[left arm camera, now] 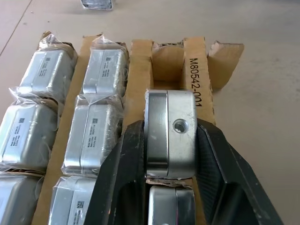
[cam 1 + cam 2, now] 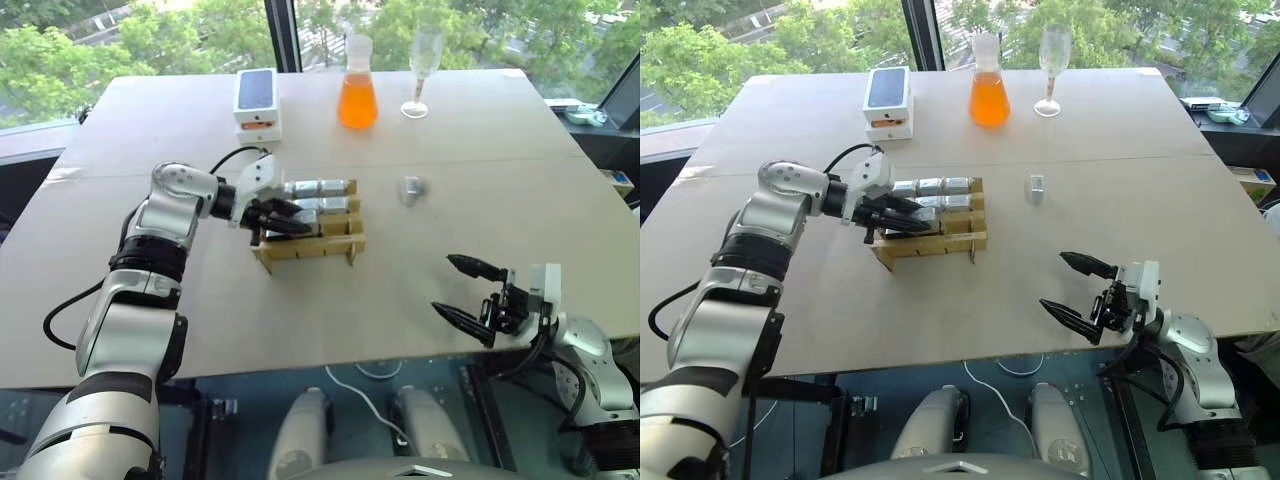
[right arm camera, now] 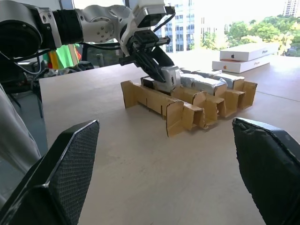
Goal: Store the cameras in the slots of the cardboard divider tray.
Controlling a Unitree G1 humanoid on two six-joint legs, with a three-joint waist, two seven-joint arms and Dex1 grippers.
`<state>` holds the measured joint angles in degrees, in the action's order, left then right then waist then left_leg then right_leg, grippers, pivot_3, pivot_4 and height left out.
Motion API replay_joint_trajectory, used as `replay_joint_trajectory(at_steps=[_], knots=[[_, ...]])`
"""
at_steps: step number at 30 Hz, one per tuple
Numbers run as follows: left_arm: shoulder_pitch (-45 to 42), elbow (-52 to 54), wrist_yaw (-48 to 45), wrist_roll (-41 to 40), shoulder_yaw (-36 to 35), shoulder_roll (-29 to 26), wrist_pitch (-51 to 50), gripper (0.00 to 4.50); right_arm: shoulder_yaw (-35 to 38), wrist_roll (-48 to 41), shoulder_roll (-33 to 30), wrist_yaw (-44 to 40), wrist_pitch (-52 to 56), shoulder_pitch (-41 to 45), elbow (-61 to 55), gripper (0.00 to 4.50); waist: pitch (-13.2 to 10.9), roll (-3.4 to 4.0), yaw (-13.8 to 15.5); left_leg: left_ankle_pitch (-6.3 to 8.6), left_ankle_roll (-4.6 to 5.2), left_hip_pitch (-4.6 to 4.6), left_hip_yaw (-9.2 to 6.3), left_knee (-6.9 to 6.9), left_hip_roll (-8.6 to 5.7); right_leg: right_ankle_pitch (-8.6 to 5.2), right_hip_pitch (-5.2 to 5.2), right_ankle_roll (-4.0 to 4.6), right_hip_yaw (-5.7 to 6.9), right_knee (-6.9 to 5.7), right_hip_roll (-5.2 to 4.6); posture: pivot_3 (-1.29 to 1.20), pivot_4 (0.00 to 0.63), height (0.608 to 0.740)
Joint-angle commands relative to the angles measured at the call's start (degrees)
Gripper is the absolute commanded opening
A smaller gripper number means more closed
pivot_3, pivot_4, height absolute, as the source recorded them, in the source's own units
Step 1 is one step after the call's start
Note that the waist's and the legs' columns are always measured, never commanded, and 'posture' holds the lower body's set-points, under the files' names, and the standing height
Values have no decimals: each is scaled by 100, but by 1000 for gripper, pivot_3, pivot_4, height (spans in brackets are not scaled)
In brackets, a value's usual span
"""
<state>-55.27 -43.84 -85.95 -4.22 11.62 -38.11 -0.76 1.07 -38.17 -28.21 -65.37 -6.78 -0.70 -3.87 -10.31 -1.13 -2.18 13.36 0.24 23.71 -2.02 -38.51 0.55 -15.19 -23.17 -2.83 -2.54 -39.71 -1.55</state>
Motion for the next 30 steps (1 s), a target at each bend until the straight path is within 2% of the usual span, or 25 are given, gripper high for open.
replay_joint_trajectory(at_steps=[1,3,4,5,10,13,17,20,23,27,30], knots=[[-7,-97,-161,118,36,-53,76,876,203,14,14,-53,1,109,-52,4484,0,0,-8,0,0,-1,0,0,0,0,0,0,0,-1,0,0,150,740],[3,-119,-170,121,34,-3,7,876,212,27,7,-67,23,151,-16,4484,0,0,-14,0,0,-1,1,0,0,0,0,0,-1,-2,1,0,150,740],[-25,-118,-208,93,22,24,-95,1874,200,-8,-28,-80,142,159,-20,4500,0,0,-12,0,0,-1,0,0,0,0,0,0,-1,-2,1,0,150,740],[-66,-117,-239,73,6,35,-187,2059,180,-60,-73,-93,308,168,-50,4500,0,0,-8,0,0,0,0,0,1,0,0,0,0,-2,1,0,150,740],[-135,-112,34,126,-125,-15,-148,4387,95,243,-22,131,519,508,73,4500,0,0,2,0,0,2,0,0,-1,0,-1,0,0,0,-1,0,150,740],[-14,180,133,19,-285,-148,-91,4454,122,506,154,716,722,849,221,4500,-1,-1,-8,0,0,2,-2,-2,0,0,-1,0,0,-2,1,0,150,740],[688,1836,391,-690,-906,-344,-723,4454,12,1292,462,1934,1070,1457,453,4500,-1,0,-23,0,-1,7,-5,0,5,1,-21,1,-16,-15,0,0,150,740],[1642,3724,969,-1592,-1605,-376,-1996,4454,-126,1963,895,3179,1538,1925,512,4500,-1,1,-23,0,-1,7,-9,11,14,2,-27,2,-24,-14,-6,0,150,740],[2852,5257,1752,-2021,-2245,-337,-2693,4454,-341,2636,1282,4212,2290,2485,749,4500,-1,3,-34,0,-2,11,6,21,23,1,-40,2,-38,-15,-22,0,150,740],[4385,7004,2886,-1977,-2895,-195,-3077,4454,-159,2560,2014,4955,3025,3256,1430,4500,0,0,-6,0,-2,11,6,27,18,1,-42,3,-38,-12,-28,0,150,740],[4849,8030,3710,-2215,-3337,-45,-3564,4454,-52,2753,2203,5273,2879,3707,2187,4500,0,0,52,0,-2,12,-2,26,7,3,-37,2,-29,-11,-39,0,150,740]])
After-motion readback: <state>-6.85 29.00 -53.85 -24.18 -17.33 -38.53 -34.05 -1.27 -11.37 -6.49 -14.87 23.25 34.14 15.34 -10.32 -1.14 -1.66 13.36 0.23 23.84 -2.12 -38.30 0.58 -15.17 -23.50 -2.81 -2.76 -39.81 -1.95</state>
